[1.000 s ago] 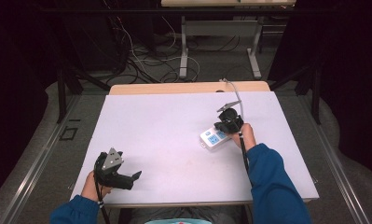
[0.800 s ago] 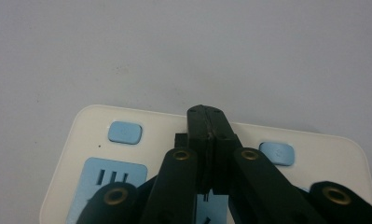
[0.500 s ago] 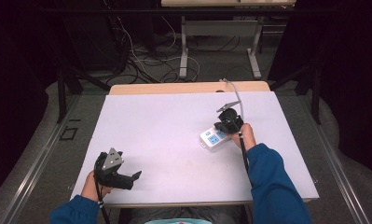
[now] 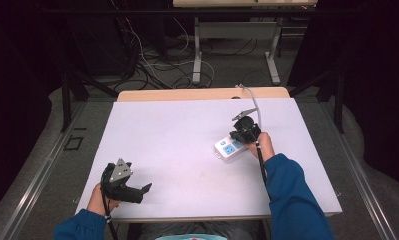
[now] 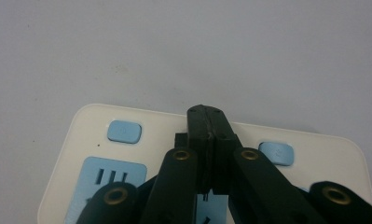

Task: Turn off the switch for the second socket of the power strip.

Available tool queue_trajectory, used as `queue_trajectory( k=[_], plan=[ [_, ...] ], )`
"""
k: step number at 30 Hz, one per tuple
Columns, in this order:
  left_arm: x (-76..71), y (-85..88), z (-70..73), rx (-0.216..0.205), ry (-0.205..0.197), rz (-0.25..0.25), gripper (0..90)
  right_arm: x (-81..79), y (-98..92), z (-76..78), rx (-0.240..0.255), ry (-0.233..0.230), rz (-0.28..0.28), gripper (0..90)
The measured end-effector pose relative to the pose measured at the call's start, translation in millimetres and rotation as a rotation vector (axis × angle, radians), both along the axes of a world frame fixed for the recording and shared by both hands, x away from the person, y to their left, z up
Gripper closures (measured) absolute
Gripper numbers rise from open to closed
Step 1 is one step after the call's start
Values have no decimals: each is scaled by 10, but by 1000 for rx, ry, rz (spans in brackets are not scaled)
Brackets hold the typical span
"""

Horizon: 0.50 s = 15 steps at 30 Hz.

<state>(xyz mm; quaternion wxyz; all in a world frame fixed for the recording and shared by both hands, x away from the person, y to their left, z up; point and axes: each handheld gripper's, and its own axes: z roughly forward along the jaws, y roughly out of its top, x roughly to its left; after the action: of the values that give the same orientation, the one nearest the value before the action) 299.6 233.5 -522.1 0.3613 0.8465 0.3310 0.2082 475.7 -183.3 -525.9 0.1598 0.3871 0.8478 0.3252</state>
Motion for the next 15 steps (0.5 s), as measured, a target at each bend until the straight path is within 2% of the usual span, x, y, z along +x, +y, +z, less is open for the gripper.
queue_trajectory(
  k=[8,12,14,15],
  plan=[
    [1,-3,-5,-2,-4,1,1,5,-3,-1,-3,-5,6,900],
    [-2,-3,-3,1,-1,0,1,-1,14,-13,6,-7,-13,900],
    [-1,-6,-7,-3,-2,0,1,-8,25,-22,-7,-19,-13,900],
    [-1,-6,-7,-3,-2,0,1,-14,23,-10,-52,-35,-21,900]
  ],
)
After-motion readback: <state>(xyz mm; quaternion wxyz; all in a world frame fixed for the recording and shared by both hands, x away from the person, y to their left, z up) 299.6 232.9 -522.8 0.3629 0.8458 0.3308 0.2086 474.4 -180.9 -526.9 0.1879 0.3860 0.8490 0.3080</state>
